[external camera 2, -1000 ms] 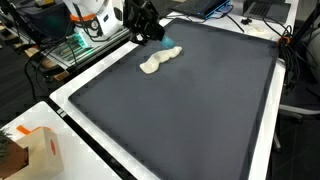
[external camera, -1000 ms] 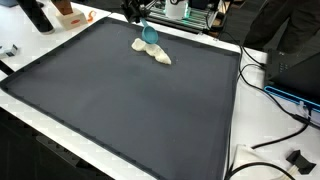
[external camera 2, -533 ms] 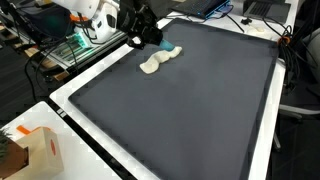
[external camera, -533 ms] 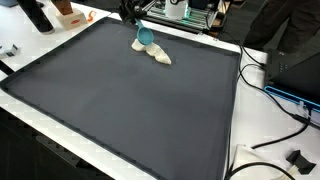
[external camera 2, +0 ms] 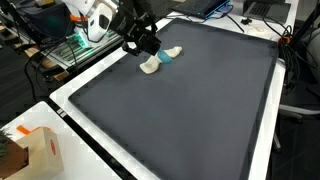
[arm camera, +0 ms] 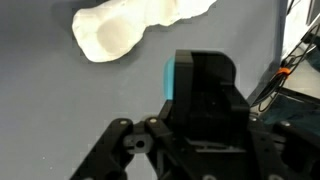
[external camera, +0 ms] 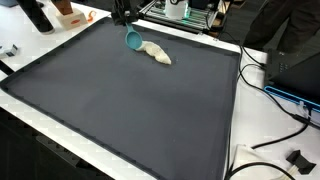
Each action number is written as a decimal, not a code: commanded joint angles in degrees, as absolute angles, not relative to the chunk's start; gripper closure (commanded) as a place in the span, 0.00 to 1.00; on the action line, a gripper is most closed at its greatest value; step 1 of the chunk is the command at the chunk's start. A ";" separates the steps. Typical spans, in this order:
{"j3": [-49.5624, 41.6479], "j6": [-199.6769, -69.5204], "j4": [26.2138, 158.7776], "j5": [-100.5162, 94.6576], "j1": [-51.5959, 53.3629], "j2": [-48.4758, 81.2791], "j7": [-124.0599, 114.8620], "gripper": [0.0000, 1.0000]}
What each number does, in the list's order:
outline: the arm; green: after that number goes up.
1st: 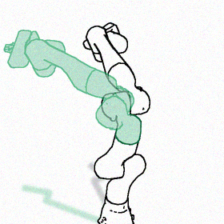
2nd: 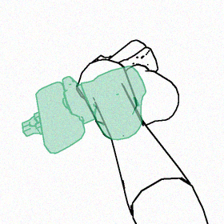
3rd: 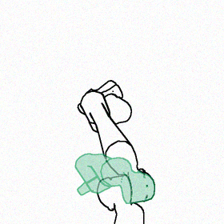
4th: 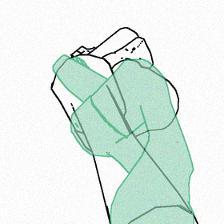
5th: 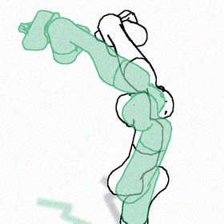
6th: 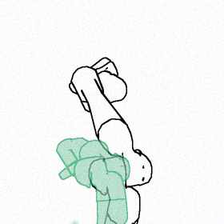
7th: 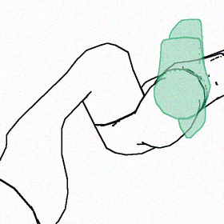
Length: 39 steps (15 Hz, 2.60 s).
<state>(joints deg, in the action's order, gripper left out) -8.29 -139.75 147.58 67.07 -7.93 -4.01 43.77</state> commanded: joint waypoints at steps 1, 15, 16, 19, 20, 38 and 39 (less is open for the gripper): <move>-6.15 -147.73 149.38 65.34 -6.54 -5.28 36.58 0.75; 6.64 -163.31 158.87 10.13 -9.12 -12.30 -21.77 0.75; 7.67 -161.83 158.70 6.60 -10.09 -13.68 -24.88 0.75; 7.99 -156.83 157.40 0.30 -9.21 -17.21 -31.05 0.75; 8.37 -155.09 156.99 -0.45 -9.01 -18.25 -32.12 0.75; 8.93 -134.59 150.60 1.73 -3.50 -25.34 -30.97 0.50; 9.15 -134.53 150.53 1.69 -3.46 -25.48 -31.11 0.50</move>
<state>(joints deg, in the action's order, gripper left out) 9.31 -134.68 150.61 1.76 -3.59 -25.47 -31.10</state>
